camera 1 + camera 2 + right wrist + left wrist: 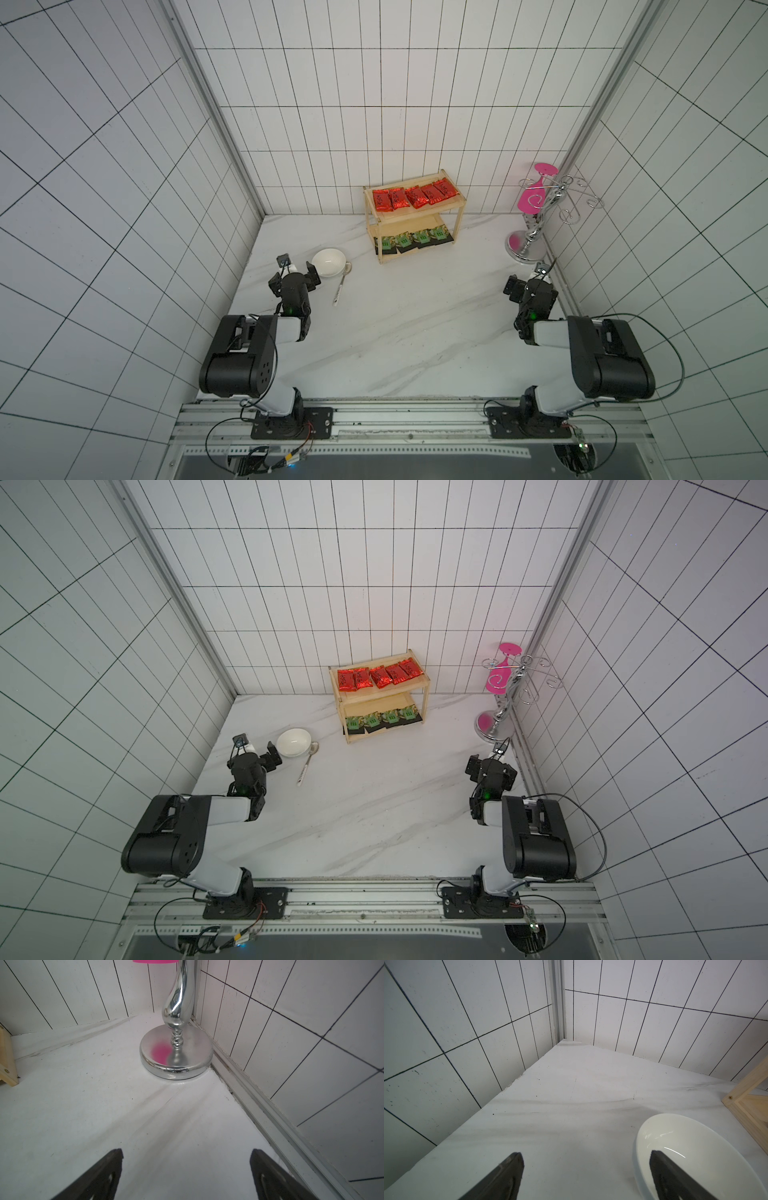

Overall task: Place the tea bags on the shelf by color
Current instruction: Reset both arms

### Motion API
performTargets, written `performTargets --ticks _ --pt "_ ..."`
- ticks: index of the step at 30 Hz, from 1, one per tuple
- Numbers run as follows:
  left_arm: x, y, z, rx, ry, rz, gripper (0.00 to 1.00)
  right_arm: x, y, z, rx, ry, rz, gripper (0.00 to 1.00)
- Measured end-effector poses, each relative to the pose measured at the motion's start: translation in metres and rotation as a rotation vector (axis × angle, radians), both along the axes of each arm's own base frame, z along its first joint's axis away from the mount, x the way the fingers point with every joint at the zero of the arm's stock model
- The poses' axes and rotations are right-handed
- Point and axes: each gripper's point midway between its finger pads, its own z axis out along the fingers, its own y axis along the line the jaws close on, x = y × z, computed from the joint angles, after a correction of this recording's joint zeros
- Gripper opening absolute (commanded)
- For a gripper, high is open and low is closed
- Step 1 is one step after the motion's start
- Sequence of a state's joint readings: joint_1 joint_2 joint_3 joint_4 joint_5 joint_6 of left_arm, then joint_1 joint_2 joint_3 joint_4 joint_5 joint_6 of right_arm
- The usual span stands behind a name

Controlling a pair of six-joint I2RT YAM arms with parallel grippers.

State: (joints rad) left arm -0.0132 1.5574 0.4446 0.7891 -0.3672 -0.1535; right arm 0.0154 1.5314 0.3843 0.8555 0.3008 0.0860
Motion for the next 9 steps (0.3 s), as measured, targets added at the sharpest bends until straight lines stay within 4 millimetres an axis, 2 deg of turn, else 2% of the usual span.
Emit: performTargets --ticks 9 --pt "0.0 0.0 -0.0001 0.0 0.0 0.0 0.98 0.0012 0.0036 -0.0037 0.006 0.013 0.023 0.99"
